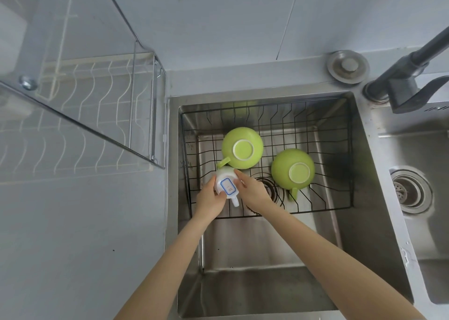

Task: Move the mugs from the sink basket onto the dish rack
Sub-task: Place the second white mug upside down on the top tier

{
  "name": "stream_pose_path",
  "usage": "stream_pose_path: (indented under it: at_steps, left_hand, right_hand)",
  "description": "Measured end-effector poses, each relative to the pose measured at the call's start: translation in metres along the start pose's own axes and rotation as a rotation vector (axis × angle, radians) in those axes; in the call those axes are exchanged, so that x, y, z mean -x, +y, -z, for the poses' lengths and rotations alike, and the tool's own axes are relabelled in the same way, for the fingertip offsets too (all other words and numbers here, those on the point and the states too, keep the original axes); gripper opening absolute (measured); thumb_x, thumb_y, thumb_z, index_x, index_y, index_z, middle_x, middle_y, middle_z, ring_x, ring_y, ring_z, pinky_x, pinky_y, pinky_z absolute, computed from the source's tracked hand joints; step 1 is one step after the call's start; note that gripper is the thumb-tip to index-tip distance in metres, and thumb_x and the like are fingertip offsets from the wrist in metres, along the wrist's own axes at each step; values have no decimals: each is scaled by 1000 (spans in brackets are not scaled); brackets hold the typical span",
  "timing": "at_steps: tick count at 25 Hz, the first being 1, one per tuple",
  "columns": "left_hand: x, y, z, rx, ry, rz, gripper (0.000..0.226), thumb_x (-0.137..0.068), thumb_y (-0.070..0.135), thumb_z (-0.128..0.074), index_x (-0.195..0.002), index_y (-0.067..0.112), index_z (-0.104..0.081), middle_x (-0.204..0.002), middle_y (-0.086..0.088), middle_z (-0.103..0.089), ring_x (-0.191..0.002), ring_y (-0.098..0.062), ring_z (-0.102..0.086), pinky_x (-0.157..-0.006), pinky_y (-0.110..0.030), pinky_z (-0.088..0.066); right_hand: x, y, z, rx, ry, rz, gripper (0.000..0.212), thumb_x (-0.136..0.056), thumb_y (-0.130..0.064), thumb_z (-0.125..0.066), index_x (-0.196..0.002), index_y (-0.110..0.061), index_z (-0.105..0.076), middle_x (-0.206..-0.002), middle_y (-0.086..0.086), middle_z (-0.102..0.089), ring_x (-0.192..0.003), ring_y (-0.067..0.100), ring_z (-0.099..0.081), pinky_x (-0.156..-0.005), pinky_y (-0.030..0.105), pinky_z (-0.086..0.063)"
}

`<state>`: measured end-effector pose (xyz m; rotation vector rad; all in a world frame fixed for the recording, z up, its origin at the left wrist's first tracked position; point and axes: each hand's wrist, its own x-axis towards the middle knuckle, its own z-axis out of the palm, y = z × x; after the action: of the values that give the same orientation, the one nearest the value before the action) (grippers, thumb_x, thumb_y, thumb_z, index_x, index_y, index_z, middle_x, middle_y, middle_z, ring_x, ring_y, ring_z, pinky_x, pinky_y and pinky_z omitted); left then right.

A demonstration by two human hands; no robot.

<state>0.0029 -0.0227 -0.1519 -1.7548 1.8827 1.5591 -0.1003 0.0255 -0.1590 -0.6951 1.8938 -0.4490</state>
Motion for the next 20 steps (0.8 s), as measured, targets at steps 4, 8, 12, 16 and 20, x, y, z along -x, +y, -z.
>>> stream_pose_path:
  at_steps: [4,8,12,16,20]
  left_hand:
    - [5,0,5,-20,-37,-87,45,-85,7,-45,-129,15,-45,-127,-12,-54,-113,-23,-49,-92,-28,-39]
    - [13,3,10,-60,-50,-201,46,-84,8,-49,-128,21,-45,-118,-13,-54,-111,-28,-51,-80,-24,-36]
    - [31,9,18,-54,-108,-268,56,-85,7,-52,-136,23,-35,-113,0,-38,-108,-22,-55,-81,-20,-40]
    - [47,7,22,-140,-69,-401,67,-79,11,-63,-137,23,-32,-118,-4,-40,-115,-20,-48,-99,-29,-42]
    - [69,8,26,-172,16,-470,72,-76,18,-68,-138,23,-31,-131,-9,-37,-119,-22,-44,-100,-27,-37]
  right_hand:
    - [7,-4,8,-8,22,-3,43,-99,-21,-31,-141,-16,-33,-139,13,-50,-129,29,-43,-103,34,-36]
    - [19,-7,16,2,46,15,43,-98,-23,-32,-141,-16,-35,-139,13,-50,-129,28,-43,-102,32,-36]
    - [39,-13,24,1,97,47,43,-98,-24,-32,-140,-16,-36,-136,13,-52,-126,29,-46,-100,32,-37]
    - [63,-18,32,31,134,118,39,-98,-23,-31,-132,-15,-47,-111,15,-62,-97,28,-52,-81,32,-39]
    - [89,-23,36,45,148,149,34,-96,-24,-33,-114,-12,-59,-84,7,-55,-82,29,-54,-69,29,-38]
